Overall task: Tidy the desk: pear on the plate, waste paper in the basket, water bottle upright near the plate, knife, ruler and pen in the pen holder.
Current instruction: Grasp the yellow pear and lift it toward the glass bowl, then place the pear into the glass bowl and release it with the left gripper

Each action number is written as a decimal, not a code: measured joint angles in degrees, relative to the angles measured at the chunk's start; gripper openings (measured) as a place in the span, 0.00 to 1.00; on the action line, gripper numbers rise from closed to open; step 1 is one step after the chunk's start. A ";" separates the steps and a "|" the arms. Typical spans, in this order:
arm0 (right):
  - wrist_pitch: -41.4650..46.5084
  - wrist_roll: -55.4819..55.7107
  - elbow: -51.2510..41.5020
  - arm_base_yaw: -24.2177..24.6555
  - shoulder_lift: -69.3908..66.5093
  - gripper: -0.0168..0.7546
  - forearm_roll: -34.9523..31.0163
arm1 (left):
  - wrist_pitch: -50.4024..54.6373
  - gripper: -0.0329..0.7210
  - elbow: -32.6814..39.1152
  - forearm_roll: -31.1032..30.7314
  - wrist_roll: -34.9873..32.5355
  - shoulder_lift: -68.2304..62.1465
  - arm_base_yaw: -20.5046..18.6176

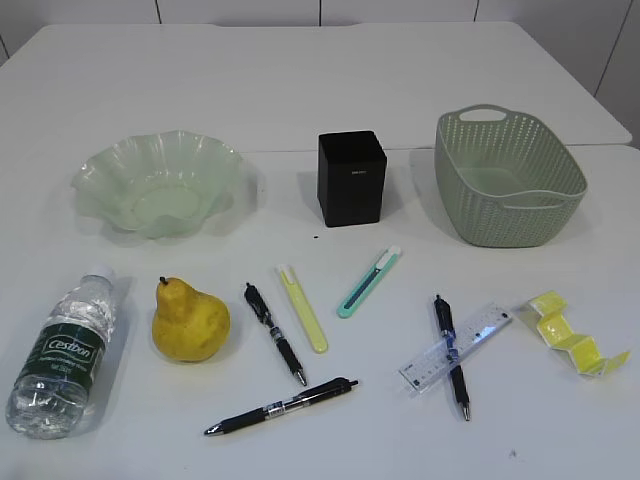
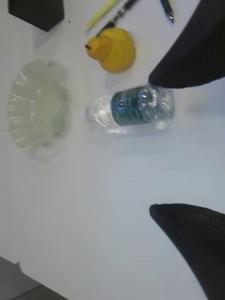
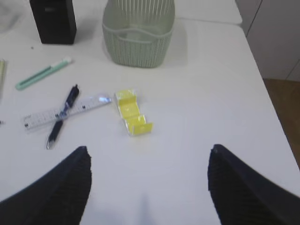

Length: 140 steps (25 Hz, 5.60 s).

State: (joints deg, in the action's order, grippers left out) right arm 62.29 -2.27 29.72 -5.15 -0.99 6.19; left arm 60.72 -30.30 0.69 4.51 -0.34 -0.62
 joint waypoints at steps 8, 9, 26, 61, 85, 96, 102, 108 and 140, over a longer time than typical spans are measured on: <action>-9.50 7.87 0.36 0.00 -7.16 0.76 -1.16 | -6.58 0.76 -3.39 3.86 0.00 -6.87 0.00; -11.07 8.01 0.59 0.00 -8.91 0.76 -1.79 | -7.06 0.76 -3.83 3.85 0.00 -8.73 0.00; -16.71 8.44 8.94 0.00 -46.18 0.76 -7.63 | -8.51 0.74 -17.92 7.32 -2.63 -47.14 10.10; -13.42 5.94 11.74 0.00 -52.09 0.75 -8.09 | -6.37 0.75 -43.42 8.67 -0.61 -105.02 23.44; -13.33 5.94 11.84 0.00 -52.65 0.75 -8.09 | -9.29 0.45 -43.54 11.00 -0.45 -110.11 23.44; -13.33 5.94 11.84 0.00 -52.67 0.75 -8.09 | -6.15 0.43 -52.49 8.57 -0.45 -110.11 23.44; -13.33 5.94 11.84 0.00 -52.67 0.74 -8.09 | -4.38 0.43 -63.26 3.60 -0.45 -110.11 23.44; -13.33 5.85 11.84 0.00 -52.67 0.74 -7.99 | -6.84 0.43 -69.95 1.38 0.04 -110.59 19.76; -10.23 5.73 11.84 0.00 -52.67 0.74 -7.99 | -7.27 0.48 -85.70 5.02 0.81 -133.88 9.26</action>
State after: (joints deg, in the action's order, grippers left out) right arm 52.06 3.47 41.56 -5.15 -53.66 -1.81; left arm 53.45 -116.00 5.72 5.32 -134.22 8.64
